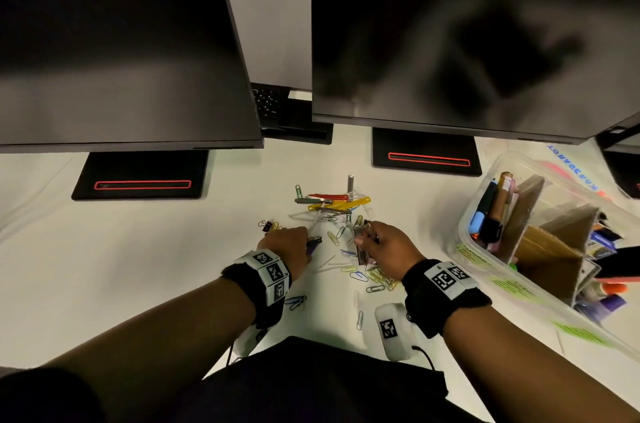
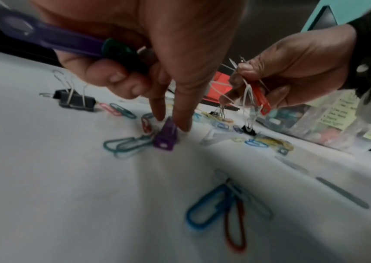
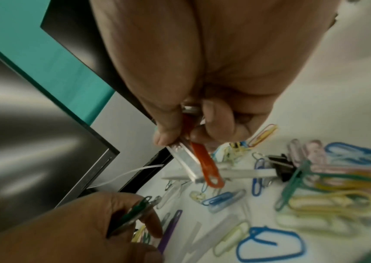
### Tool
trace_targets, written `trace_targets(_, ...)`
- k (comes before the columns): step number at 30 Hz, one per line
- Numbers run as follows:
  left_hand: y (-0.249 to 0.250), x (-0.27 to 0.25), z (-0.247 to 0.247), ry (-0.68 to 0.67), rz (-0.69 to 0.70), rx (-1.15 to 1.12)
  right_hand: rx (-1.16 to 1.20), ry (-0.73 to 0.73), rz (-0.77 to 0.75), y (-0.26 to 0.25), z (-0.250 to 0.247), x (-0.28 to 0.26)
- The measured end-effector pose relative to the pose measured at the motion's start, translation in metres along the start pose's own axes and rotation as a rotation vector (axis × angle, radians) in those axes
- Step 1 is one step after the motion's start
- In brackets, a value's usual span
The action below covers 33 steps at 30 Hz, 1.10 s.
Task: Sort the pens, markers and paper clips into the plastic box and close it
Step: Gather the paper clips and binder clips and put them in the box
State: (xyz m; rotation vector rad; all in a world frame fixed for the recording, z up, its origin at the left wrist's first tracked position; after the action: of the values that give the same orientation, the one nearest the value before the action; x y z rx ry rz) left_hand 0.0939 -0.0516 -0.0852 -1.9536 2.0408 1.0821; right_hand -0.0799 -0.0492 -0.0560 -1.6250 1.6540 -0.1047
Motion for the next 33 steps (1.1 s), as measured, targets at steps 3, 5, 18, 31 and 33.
trace_targets(3,0.007,0.002,0.006,0.005,0.026,0.038,0.074,0.019,0.057,0.021,0.001,-0.002)
trace_targets(5,0.01,0.002,0.007,-0.011,0.031,0.04,0.13,0.064,0.082,0.027,-0.003,-0.006)
trace_targets(18,0.03,0.001,-0.006,0.051,0.176,-0.025,0.462,0.223,0.165,0.05,-0.027,-0.012)
trace_targets(31,0.081,-0.006,-0.039,-0.037,0.273,-0.582,0.855,0.149,0.142,0.007,-0.037,-0.011)
trace_targets(33,0.089,-0.007,-0.043,-0.043,0.245,-0.688,0.968,0.15,0.121,-0.001,-0.045,-0.013)
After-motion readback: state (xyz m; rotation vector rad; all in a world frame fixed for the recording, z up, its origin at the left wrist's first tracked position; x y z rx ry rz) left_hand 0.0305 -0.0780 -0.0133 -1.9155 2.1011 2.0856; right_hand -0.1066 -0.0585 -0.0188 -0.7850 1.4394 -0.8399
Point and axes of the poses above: each hand's wrist, its own x-axis towards the middle knuckle, its own z-axis out of the palm, y = z × x, the point moved 7 cm from there along x, towards the middle knuckle, and after that the axes turned 13 degrees about -x, right-handed, at the moved point
